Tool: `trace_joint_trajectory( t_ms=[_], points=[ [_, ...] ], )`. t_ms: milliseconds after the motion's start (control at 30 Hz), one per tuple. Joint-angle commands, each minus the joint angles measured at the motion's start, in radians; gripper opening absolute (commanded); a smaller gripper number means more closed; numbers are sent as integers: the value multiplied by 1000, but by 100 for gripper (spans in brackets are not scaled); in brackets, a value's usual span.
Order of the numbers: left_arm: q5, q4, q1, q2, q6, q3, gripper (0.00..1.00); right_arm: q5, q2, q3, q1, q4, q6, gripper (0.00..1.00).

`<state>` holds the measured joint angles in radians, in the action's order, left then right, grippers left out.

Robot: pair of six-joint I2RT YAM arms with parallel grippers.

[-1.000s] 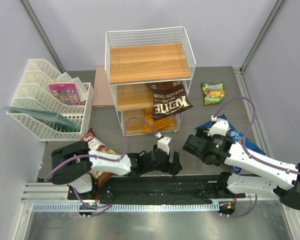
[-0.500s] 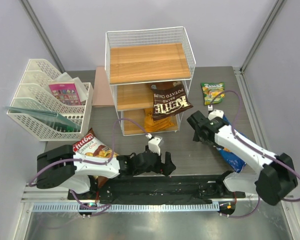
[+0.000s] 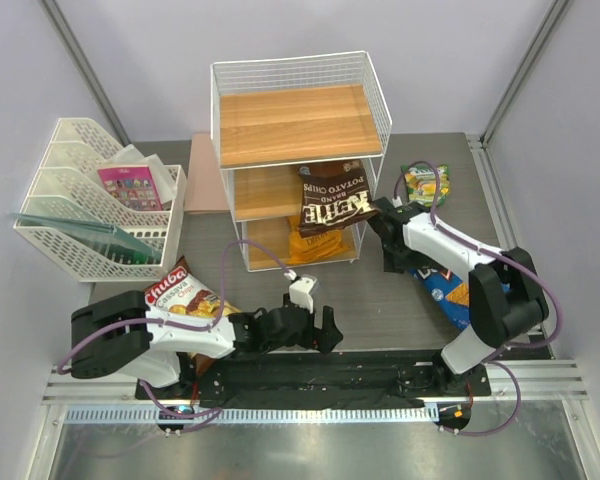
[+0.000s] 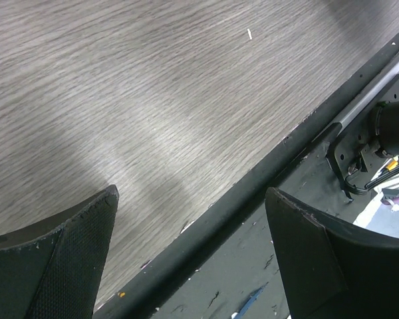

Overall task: Place and organize the chips bags onto the shelf
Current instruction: Move the potato chip to the center of the board.

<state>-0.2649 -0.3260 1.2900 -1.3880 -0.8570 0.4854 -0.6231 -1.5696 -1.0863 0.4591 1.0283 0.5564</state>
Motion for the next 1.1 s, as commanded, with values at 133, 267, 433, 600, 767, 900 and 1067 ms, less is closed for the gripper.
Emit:
trace_joint_trajectory(
  t_ms=[133, 267, 433, 600, 767, 900, 1067],
  points=[
    [7, -59, -11, 20, -10, -7, 91, 39, -43, -14, -30, -4, -93, 100],
    [10, -67, -11, 15, -14, -11, 91, 13, -64, -18, -28, 19, -107, 99],
    [23, -97, -11, 15, -30, -19, 90, 60, -136, -29, -28, 45, -112, 90],
    [35, -119, -11, 30, -39, -34, 90, 122, -211, -15, -17, 49, -124, 85],
    [26, -99, -11, 60, -33, -47, 90, 85, -208, -20, -4, 67, -101, 55],
    [4, -88, -11, 79, -30, -54, 90, 66, -208, -23, 0, 76, -87, 20],
    [-3, -84, -11, 69, -34, -47, 90, 102, -211, -9, 68, 85, -52, 1]
  ],
)
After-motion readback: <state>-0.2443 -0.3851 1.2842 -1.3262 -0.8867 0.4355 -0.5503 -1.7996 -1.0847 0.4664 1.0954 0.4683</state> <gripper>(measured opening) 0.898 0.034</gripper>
